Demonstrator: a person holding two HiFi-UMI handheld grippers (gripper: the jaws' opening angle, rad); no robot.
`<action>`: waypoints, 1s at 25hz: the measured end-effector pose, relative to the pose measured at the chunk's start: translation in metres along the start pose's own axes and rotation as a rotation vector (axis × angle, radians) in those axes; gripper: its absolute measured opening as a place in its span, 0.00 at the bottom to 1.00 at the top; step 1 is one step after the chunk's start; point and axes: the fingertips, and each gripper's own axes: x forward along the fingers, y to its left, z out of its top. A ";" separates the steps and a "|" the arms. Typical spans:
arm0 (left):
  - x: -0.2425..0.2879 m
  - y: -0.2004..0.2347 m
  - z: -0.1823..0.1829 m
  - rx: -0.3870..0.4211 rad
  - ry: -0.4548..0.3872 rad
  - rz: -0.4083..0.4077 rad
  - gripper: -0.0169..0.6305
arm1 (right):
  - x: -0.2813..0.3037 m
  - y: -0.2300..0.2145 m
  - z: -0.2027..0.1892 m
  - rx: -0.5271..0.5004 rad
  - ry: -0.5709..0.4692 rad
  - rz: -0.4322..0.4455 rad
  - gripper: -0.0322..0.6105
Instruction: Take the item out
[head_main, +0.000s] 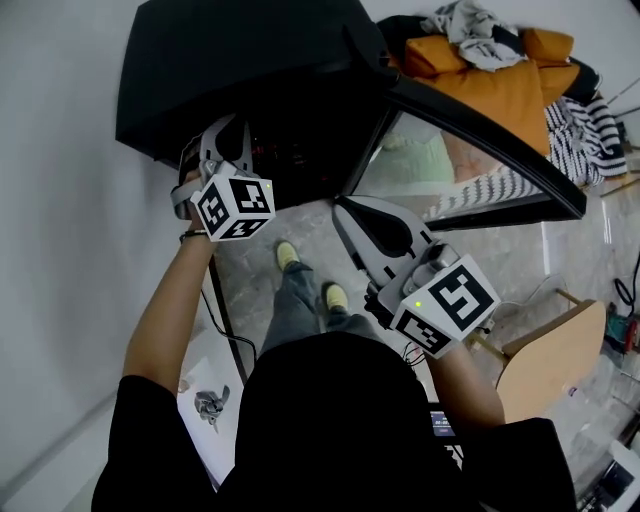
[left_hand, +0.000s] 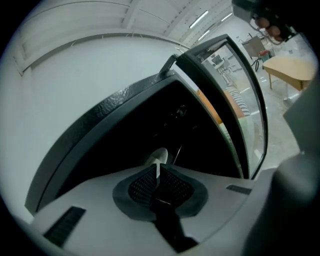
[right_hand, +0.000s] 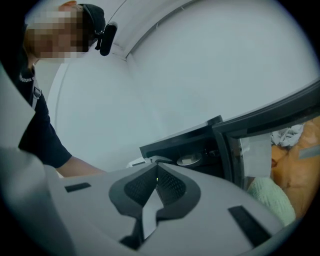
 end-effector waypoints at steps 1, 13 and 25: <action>0.007 0.000 -0.003 0.010 0.010 -0.005 0.04 | 0.002 -0.002 -0.002 0.004 0.005 -0.007 0.06; 0.057 0.012 -0.013 0.225 0.074 0.055 0.05 | 0.008 -0.011 -0.013 0.047 0.019 -0.052 0.06; 0.079 0.000 -0.020 0.276 0.121 -0.036 0.18 | -0.014 -0.023 -0.019 0.066 0.013 -0.093 0.06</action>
